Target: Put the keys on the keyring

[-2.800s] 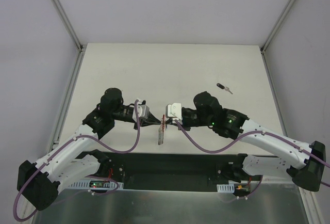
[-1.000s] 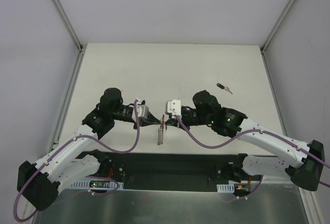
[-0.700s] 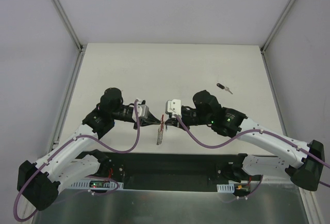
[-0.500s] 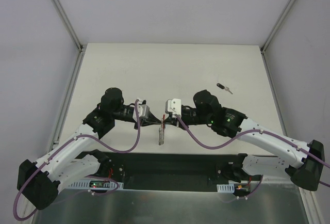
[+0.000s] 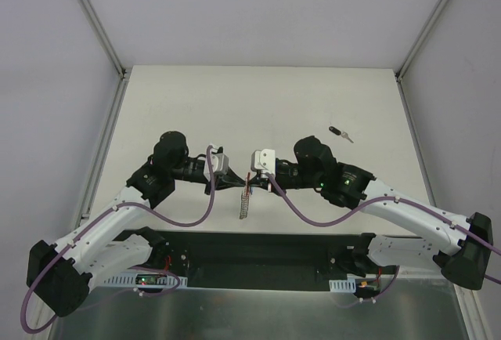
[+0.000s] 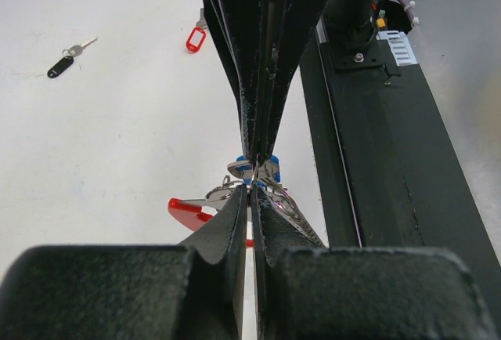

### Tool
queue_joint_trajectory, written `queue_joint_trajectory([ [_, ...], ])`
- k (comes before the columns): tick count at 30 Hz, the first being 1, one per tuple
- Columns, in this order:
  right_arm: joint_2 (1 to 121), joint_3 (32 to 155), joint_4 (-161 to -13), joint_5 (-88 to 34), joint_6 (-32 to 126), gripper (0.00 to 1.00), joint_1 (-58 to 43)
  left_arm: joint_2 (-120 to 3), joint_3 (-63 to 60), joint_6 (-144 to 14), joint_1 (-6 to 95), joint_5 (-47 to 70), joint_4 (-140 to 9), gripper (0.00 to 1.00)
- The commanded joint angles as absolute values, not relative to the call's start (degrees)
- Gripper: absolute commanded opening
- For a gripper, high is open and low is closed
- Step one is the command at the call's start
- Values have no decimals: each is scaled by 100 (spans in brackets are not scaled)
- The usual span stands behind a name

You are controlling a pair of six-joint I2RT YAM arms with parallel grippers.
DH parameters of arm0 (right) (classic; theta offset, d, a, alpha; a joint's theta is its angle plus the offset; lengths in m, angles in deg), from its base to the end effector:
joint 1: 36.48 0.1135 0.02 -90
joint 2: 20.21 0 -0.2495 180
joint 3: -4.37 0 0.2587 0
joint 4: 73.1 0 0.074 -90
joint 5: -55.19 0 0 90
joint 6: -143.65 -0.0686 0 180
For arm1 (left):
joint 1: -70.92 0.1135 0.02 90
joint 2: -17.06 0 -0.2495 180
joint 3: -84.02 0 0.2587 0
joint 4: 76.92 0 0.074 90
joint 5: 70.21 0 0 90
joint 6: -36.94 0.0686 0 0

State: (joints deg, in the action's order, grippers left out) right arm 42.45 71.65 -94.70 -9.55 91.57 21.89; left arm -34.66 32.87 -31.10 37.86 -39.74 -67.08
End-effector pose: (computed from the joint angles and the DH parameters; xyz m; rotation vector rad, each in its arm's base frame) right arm 0.1289 0.2652 0.3162 -1.5949 1.0136 0.6561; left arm 0.1614 -0.1756 0.2871 1.4167 1.0682 -1.0408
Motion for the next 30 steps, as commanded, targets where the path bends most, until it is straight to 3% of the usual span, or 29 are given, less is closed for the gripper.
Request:
queue_joint_trajectory([
  [1, 4220, 7307, -9275, -844, 9355, 1, 2267, -3541, 2931, -3564, 3726, -3656, -6993, 0],
  [30, 4334, 7553, -9996, -1583, 9786, 1, 2434, -2970, 2877, -5656, 3726, -2302, -7245, 0],
])
